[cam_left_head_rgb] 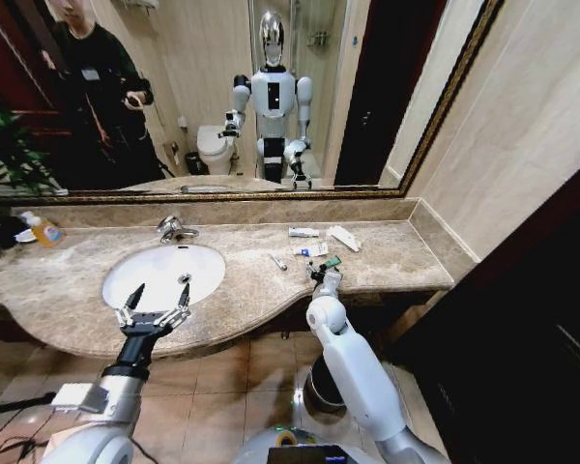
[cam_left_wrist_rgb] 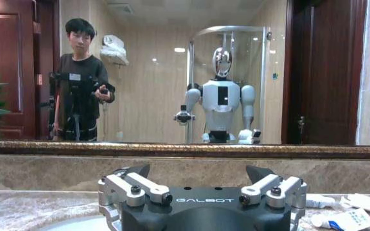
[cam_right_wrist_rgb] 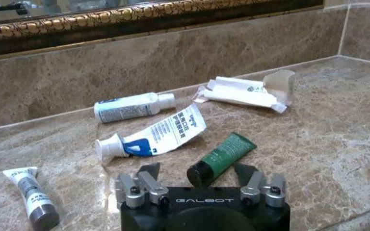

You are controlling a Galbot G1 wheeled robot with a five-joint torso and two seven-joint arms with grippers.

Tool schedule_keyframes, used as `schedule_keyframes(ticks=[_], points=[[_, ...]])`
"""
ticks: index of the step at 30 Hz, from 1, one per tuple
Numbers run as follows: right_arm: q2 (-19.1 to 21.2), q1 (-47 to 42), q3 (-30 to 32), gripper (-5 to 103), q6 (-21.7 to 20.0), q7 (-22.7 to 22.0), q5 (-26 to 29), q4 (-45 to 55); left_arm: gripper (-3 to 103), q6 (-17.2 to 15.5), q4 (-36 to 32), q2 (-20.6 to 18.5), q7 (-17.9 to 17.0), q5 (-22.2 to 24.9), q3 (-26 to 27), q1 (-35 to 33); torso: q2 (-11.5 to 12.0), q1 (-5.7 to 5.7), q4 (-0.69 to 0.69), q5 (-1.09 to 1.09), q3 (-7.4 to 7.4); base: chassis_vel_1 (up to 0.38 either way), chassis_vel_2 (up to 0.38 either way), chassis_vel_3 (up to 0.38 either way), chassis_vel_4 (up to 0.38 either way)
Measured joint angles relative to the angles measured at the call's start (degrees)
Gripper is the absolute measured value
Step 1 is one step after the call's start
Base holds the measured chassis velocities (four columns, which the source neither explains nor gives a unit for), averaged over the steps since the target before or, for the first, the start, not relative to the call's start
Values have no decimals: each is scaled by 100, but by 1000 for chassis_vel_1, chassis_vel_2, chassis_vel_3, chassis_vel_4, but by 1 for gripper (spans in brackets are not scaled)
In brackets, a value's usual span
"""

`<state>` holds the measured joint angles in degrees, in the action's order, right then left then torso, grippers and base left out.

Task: Pick up the trash from the sink and place it in the trash bin.

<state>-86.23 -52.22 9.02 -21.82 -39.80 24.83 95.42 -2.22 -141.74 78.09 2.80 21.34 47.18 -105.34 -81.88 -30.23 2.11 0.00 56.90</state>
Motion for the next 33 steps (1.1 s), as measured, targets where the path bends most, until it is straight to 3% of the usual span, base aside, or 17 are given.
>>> schedule_keyframes(ticks=[12,24,28,31,33], points=[[-23,-30,7,52,15,7,-53,-30,100,0,0,0,0,0,0,0,0,0,0,0,0,0,0,0,0],[46,-188,-7,50,93,59,-389,192,100,0,0,0,0,0,0,0,0,0,0,0,0,0,0,0,0],[334,-379,37,55,142,504,-637,485,100,0,0,0,0,0,0,0,0,0,0,1,0,0,0,0,0],[761,-494,249,68,337,1327,-789,529,100,0,0,0,0,0,0,0,0,0,-1,1,0,0,0,0,0],[877,-498,307,68,356,1475,-734,518,100,0,0,0,0,0,0,0,0,0,-1,1,0,0,0,0,0]])
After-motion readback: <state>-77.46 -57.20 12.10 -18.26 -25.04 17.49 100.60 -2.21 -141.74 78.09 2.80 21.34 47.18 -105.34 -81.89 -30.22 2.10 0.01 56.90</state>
